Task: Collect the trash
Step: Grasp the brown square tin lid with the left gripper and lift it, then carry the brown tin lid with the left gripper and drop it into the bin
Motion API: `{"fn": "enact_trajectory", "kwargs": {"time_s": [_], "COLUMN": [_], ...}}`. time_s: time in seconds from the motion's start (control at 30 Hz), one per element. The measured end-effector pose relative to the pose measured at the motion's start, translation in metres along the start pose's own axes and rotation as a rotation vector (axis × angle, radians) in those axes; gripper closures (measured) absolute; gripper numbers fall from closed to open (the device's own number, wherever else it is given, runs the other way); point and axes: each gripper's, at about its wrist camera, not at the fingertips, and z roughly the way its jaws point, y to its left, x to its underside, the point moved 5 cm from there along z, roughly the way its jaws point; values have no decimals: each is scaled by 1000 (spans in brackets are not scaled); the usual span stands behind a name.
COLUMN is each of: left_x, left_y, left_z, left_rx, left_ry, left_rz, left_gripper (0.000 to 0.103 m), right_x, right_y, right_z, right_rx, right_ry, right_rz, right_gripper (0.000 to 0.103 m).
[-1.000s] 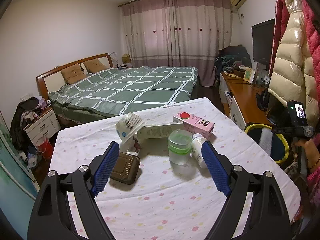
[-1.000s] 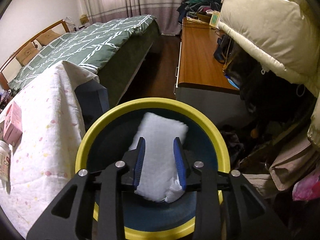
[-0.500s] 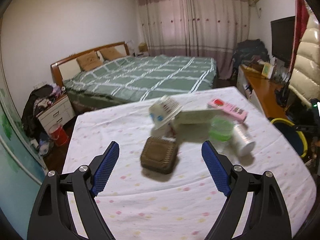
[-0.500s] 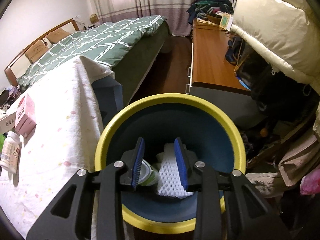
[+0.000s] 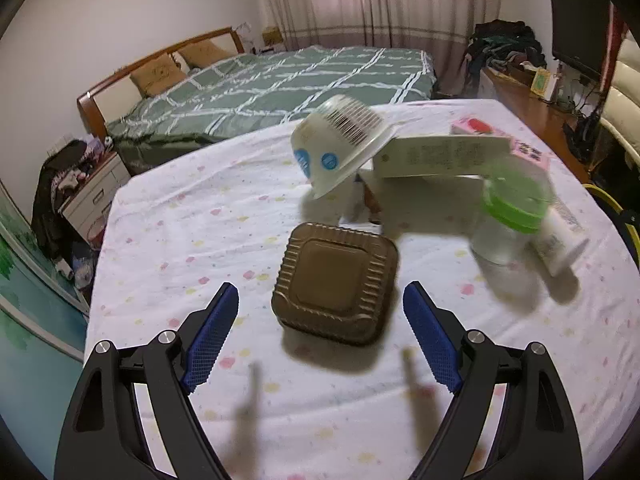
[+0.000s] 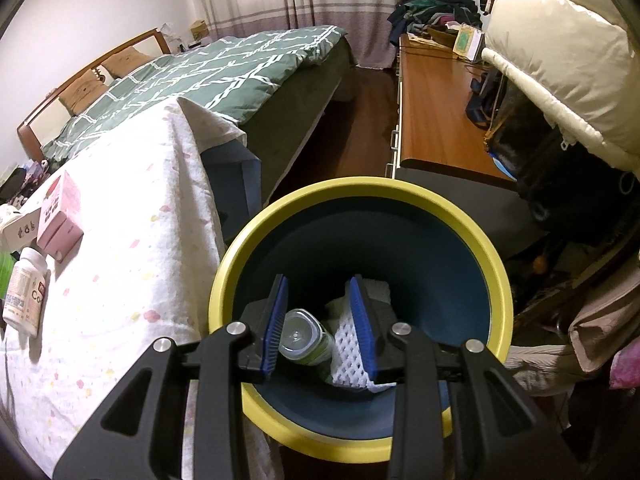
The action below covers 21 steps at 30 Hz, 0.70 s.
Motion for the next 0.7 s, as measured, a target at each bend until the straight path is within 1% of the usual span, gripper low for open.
{"fn": "enact_trajectory", "kwargs": {"time_s": [0.23,0.33,0.37,0.4,0.57,0.7], "left_x": [-5,-5,-4,-4,-4,-6], "left_y": [4,5,5,5,7,2], "left_z": [21,27,28,27,13,-17], "left_rx": [33,47,52,58,51,62], "left_ry": [24,34,35,35,2,-39], "left_rz": [-11,-13,-14,-15,-15,-21], "left_gripper": [20,29,36,36,37,37], "right_x": [4,4,5,5,6,5], "right_y": [2,3,4,5,8,10], "right_z": [3,4,4,4,1,-3], "right_rx": [-11,-15,-15,-16,-21,-27], "right_ry": [13,16,16,16,12,6], "right_rz": [-4,-7,-9,-11,-14,-20], "right_gripper": [72,72,72,72,72,72]}}
